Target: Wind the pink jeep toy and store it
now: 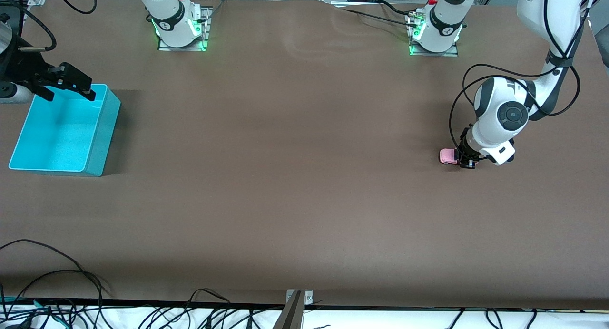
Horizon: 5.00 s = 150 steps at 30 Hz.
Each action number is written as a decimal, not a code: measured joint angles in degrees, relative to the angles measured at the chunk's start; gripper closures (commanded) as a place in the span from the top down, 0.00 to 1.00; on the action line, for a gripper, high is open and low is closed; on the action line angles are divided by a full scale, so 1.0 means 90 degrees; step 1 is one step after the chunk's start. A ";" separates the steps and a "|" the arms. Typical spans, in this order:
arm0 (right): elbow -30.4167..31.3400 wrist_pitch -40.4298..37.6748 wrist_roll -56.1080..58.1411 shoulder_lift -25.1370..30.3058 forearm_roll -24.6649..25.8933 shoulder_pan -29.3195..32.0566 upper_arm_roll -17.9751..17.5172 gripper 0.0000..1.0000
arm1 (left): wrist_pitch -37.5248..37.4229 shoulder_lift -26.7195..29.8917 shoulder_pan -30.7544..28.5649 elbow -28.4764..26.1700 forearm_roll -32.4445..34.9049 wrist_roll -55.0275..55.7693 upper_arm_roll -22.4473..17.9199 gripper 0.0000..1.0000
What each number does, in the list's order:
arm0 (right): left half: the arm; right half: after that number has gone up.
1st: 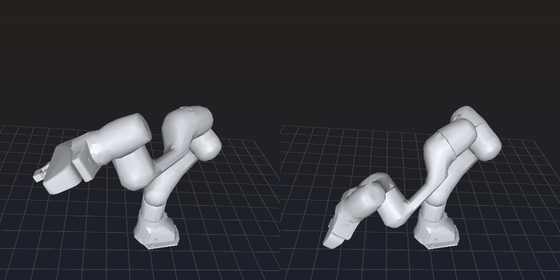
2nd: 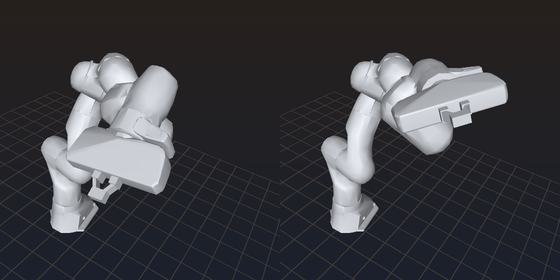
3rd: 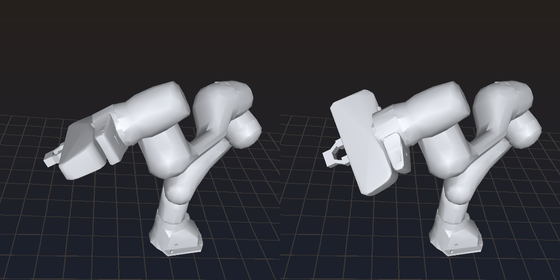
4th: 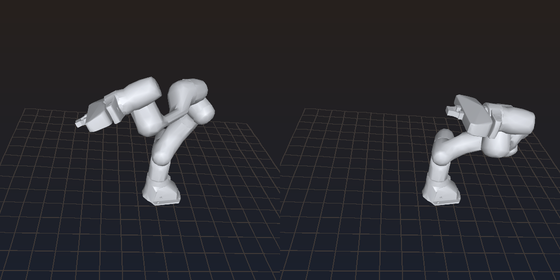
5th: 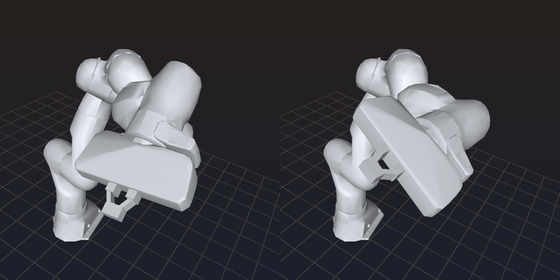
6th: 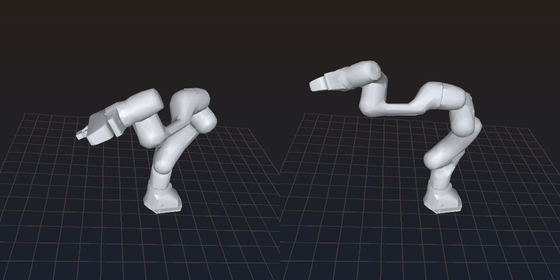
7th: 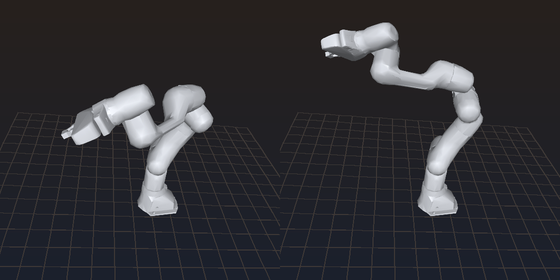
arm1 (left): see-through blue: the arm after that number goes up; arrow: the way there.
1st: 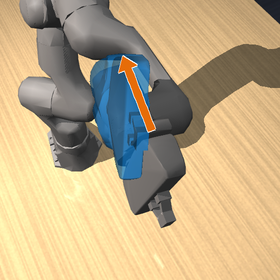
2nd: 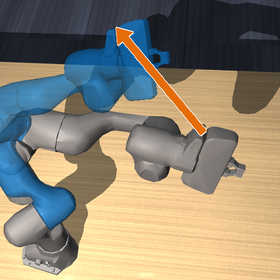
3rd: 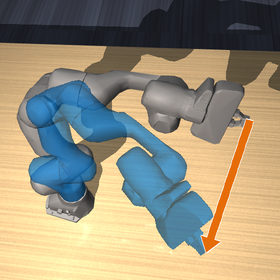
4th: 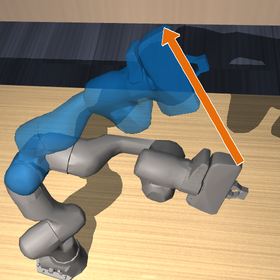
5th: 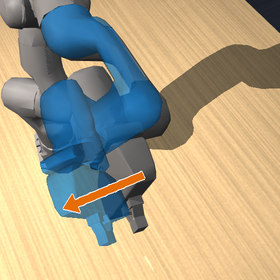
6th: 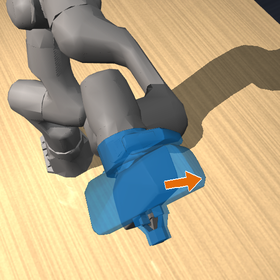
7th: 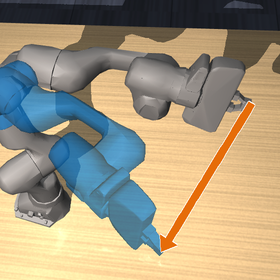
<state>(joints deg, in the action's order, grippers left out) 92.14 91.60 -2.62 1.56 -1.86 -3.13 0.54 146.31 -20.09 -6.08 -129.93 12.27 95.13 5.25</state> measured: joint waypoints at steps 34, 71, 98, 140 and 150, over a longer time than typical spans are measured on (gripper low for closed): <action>0.0000 0.0000 0.0000 0.0000 0.0000 0.0000 0.0001 1.00 | -0.0003 -0.0032 -0.0091 0.0047 -0.0283 0.0000 -0.0006 0.17; 0.0000 0.0000 0.0000 -0.0001 0.0000 0.0000 0.0002 1.00 | 0.0005 -0.0159 -0.0897 0.0229 0.0380 -0.0224 -0.0032 0.17; 0.0000 0.0000 0.0000 -0.0001 0.0000 0.0000 0.0002 1.00 | 0.0004 -0.0403 -0.1712 0.0597 0.0944 -0.0621 -0.0034 0.17; 0.0002 -0.0007 0.0000 -0.0002 0.0000 0.0000 0.0003 1.00 | 0.0204 -0.0660 -0.2276 0.0967 0.1132 -0.1272 -0.0031 1.00; 0.0004 -0.0008 0.0000 -0.0004 0.0000 0.0000 0.0004 1.00 | -0.0856 -0.0013 -0.2296 0.1144 0.1134 -0.1272 0.0142 1.00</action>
<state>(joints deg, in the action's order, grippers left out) 92.18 91.53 -2.62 1.52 -1.86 -3.12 0.58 138.61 -20.20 -26.74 -119.64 22.48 83.68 6.53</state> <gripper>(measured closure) 0.000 0.000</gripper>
